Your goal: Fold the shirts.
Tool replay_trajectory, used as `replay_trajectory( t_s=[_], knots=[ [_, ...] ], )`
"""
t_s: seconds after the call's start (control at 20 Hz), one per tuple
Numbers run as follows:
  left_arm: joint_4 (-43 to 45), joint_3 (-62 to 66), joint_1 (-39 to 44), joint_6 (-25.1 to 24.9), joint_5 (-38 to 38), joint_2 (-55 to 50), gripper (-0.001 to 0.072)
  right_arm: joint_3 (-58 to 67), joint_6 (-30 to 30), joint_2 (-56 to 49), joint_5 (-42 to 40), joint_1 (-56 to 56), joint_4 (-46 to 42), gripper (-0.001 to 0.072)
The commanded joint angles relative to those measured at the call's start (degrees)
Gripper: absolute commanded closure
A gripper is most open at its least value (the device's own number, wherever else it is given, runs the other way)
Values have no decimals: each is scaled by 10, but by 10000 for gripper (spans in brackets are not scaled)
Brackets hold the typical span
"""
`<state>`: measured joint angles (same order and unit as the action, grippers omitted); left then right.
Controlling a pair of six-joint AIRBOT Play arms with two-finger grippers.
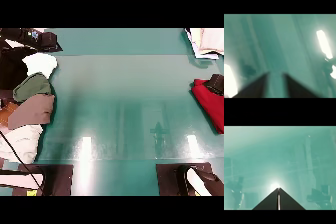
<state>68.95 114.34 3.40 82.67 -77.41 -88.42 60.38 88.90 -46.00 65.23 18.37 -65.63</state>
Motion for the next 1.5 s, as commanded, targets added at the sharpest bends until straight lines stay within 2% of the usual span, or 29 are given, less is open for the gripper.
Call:
replay_trajectory(
  t_s=[0.0,0.1,0.15,0.45,0.7,0.95,1.0,1.05,1.1,1.15,1.2,1.3,1.45],
  knots=[
    [156,-18,-2,33,84,-3,89,0,0,0,-11,0,16,696],
    [269,-26,-15,61,116,-26,89,0,0,1,-10,0,17,696],
    [283,-26,-27,60,128,-45,89,0,0,1,-5,0,17,696],
    [284,-26,-93,54,207,-165,89,0,0,1,37,0,16,696],
    [307,-26,-107,54,283,-229,90,0,0,1,42,0,17,696],
    [333,-26,-107,54,285,-270,92,0,0,1,44,0,16,696],
    [333,-26,-107,54,279,-274,168,0,0,1,44,0,16,696],
    [333,-26,-107,54,274,-274,298,0,0,1,44,0,16,696],
    [333,-26,-107,54,273,-274,438,0,0,1,44,0,16,696],
    [332,-19,-107,54,267,-274,626,0,0,1,44,0,16,696],
    [326,-7,-107,55,254,-273,682,0,0,1,44,0,16,696],
    [278,36,-104,59,233,-266,683,0,0,1,42,0,16,696],
    [200,58,-94,45,275,-204,683,0,0,1,33,0,20,696]
  ],
)
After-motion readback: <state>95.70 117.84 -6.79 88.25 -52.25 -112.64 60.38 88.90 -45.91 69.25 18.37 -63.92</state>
